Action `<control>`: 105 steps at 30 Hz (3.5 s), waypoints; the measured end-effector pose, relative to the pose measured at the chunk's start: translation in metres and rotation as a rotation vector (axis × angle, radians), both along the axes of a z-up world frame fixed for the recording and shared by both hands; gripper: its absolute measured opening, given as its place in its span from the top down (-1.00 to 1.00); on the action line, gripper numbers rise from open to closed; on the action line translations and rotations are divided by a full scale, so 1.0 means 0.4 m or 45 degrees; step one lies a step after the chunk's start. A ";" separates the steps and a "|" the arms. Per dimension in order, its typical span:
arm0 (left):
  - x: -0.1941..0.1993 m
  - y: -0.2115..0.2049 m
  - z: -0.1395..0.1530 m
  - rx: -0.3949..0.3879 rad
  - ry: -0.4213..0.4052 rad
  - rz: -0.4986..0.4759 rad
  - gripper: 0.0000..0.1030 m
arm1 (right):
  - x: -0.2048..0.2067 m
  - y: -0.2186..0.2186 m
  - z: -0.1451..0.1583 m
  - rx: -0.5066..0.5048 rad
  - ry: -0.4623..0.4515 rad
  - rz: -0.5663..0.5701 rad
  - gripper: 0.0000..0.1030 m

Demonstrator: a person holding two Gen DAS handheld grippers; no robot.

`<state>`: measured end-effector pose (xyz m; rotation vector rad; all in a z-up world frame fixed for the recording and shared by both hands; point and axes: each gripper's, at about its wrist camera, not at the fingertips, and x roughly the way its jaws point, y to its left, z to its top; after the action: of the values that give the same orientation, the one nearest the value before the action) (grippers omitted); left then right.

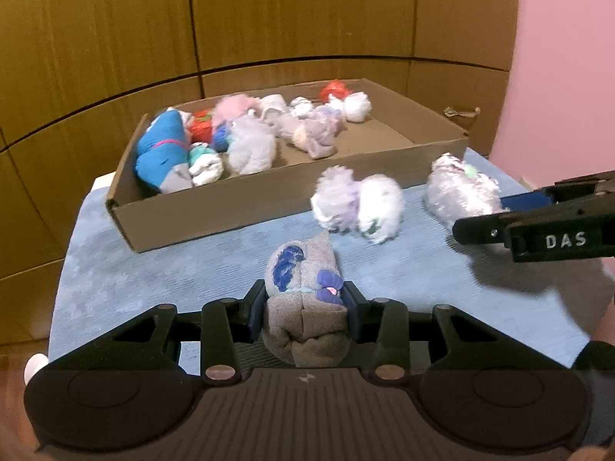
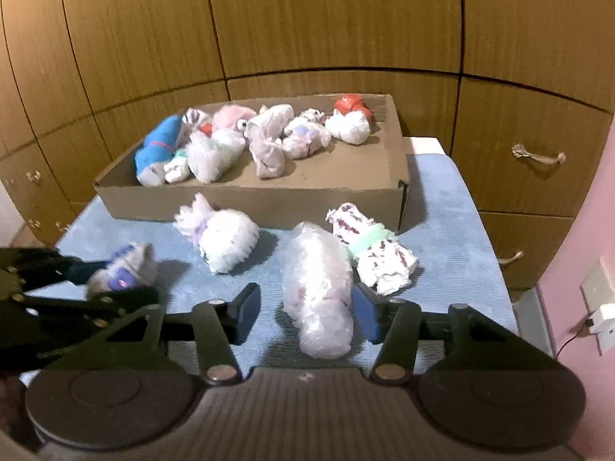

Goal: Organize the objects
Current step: 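Grasp the clear plastic-wrapped bundle with the right tool, then carry the grey bundle with left tool while right carries plastic bundle into tray, releasing both, then grasp the white fluffy double bundle with left tool while right grasps green-banded white roll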

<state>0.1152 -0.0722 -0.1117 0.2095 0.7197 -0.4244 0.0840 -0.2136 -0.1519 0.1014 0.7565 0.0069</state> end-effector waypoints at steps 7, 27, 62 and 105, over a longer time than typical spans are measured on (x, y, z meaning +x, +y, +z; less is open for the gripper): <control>-0.005 0.012 -0.015 -0.037 -0.057 -0.002 0.01 | -0.019 0.013 -0.019 -0.086 -0.036 -0.004 0.40; 0.045 0.012 0.195 -0.006 -0.114 -0.072 0.09 | -0.063 -0.109 0.211 0.009 -0.206 0.082 0.43; 0.514 -0.315 0.042 -0.051 0.297 -0.284 0.08 | 0.400 -0.126 0.071 -0.255 0.133 0.471 0.41; 0.043 -0.260 0.233 0.078 -0.135 0.205 -0.92 | 0.043 0.002 0.215 -0.083 -0.061 0.248 -0.23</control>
<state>0.1323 -0.1763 -0.0186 0.2280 0.6404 -0.2366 0.1011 -0.2130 -0.0658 -0.0348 0.7156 0.1695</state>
